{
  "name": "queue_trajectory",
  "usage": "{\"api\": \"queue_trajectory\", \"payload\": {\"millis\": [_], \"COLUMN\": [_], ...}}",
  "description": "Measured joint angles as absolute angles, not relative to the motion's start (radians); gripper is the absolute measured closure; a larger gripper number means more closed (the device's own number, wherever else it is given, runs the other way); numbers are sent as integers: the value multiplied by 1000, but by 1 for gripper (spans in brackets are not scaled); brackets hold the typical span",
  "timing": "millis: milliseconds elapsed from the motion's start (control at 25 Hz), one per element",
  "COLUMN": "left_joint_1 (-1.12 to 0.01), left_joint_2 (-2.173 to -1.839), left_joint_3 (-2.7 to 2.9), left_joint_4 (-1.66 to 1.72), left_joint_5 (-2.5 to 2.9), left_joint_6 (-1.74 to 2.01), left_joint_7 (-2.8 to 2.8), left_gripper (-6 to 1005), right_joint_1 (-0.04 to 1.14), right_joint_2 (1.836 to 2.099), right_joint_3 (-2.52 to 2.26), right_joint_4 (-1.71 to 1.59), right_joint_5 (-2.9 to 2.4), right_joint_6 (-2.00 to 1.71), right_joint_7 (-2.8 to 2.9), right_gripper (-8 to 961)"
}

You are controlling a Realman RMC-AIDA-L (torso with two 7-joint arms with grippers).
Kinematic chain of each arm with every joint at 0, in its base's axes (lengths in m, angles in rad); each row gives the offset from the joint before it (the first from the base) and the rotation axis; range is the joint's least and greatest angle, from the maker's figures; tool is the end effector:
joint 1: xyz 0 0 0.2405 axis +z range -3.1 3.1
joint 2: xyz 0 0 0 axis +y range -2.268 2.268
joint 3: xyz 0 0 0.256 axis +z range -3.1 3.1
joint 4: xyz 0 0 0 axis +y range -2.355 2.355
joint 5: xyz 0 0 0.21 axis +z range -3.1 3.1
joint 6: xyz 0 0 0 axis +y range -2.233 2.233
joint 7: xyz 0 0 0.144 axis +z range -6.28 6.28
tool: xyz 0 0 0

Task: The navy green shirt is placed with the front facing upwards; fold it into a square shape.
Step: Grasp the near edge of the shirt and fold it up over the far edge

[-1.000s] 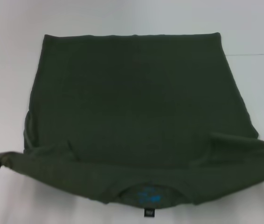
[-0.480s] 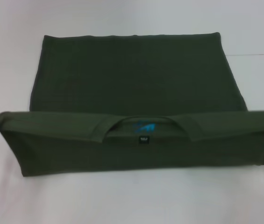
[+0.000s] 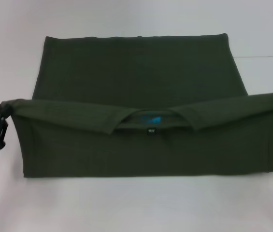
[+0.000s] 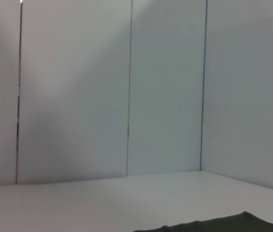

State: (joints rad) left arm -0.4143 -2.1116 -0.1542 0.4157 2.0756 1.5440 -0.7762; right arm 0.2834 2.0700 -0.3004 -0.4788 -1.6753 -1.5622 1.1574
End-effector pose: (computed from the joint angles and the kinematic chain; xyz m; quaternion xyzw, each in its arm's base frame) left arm -0.3475 0.2850 0.0293 -0.7967 -0.2167 -0.3364 0.4529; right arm 0.3519 0.2708 0.0581 -0.7642 0.3094 0.4102 0.3900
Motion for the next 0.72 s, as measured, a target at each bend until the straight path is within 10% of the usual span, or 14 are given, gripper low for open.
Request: {"api": "queue_trajectory", "payload": {"millis": [720], "left_joint_1": [-672], "left_joint_2": [-2112], "left_joint_3": [-152], "left_joint_4": [339], "left_joint_5": [1992], "left_joint_6": [1119], "left_joint_7": [-682], "left_gripper": [979], "right_joint_1": [529], "right_joint_2": [2037], "right_joint_3": [-406], "right_joint_4": [-479], "right_joint_5": [-1676], "right_joint_6": [-1132], "right_joint_7": [1202], "right_gripper": [923]}}
